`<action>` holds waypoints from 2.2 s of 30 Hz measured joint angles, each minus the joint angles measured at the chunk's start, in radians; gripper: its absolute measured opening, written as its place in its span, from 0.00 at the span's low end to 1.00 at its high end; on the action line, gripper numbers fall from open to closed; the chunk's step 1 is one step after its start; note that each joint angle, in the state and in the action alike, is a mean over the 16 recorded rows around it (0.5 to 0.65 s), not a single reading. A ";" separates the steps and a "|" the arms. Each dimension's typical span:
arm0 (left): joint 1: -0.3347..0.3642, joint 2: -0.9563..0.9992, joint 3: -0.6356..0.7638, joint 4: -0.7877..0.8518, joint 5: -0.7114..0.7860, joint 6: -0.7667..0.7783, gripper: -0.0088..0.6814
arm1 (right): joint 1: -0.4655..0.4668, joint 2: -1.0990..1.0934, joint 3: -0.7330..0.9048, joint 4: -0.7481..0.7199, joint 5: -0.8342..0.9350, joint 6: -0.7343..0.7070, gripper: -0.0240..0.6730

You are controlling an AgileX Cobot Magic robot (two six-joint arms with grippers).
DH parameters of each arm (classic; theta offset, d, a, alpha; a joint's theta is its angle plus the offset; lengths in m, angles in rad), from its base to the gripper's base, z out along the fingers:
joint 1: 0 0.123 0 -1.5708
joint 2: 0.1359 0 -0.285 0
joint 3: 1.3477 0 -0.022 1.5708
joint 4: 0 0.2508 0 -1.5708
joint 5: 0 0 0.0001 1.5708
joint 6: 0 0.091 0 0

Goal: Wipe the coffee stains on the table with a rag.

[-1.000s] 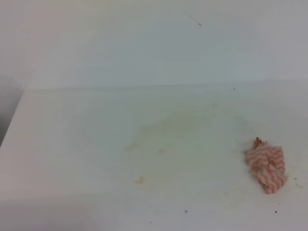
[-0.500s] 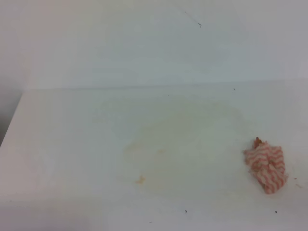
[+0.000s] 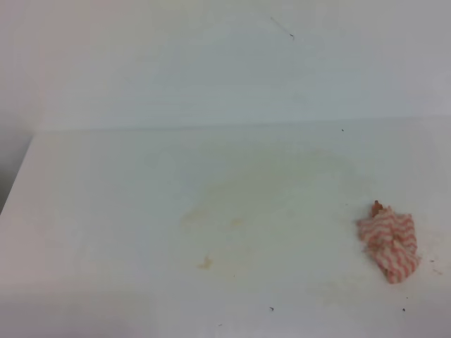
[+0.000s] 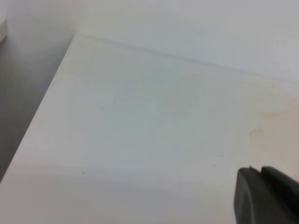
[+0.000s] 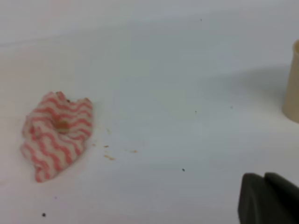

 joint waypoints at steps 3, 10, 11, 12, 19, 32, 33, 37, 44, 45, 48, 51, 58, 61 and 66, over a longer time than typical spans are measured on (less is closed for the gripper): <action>0.000 0.000 0.000 0.000 0.000 0.000 0.01 | -0.030 -0.001 0.017 0.006 0.000 -0.041 0.03; 0.000 0.000 0.000 0.000 0.000 0.000 0.01 | -0.062 0.000 0.038 0.010 -0.018 -0.129 0.03; 0.000 0.000 0.000 0.000 0.000 0.000 0.01 | -0.064 0.000 0.038 0.009 -0.020 -0.137 0.03; 0.000 0.000 0.000 0.000 0.000 0.000 0.01 | -0.065 0.000 0.038 0.009 -0.021 -0.145 0.03; 0.000 0.000 0.000 0.000 0.000 0.000 0.01 | -0.065 0.001 0.038 0.011 -0.023 -0.158 0.03; 0.000 0.000 0.000 0.000 0.000 0.000 0.01 | -0.065 0.001 0.038 0.015 -0.024 -0.158 0.03; 0.000 0.000 0.000 0.000 0.000 0.000 0.01 | -0.065 0.001 0.038 0.015 -0.024 -0.158 0.03; 0.000 0.000 0.000 0.000 0.000 0.000 0.01 | -0.065 0.001 0.038 0.015 -0.024 -0.159 0.03; 0.000 0.000 0.000 0.000 0.000 0.000 0.01 | -0.065 0.001 0.038 0.015 -0.024 -0.160 0.03; 0.000 0.000 0.000 0.000 0.000 0.000 0.01 | -0.065 0.001 0.038 0.015 -0.024 -0.160 0.03; 0.000 0.000 0.000 0.000 0.000 0.000 0.01 | -0.065 0.001 0.038 0.015 -0.024 -0.159 0.03; 0.000 0.000 0.000 0.000 0.000 0.000 0.01 | -0.065 0.001 0.038 0.015 -0.024 -0.159 0.03; 0.000 0.000 0.000 0.000 0.000 0.000 0.01 | -0.065 0.001 0.038 0.015 -0.024 -0.158 0.03; 0.000 0.000 0.000 0.000 0.000 0.000 0.01 | -0.065 0.001 0.038 0.015 -0.024 -0.158 0.03; 0.000 0.000 0.000 0.000 0.000 0.000 0.01 | -0.065 0.001 0.038 0.015 -0.024 -0.158 0.03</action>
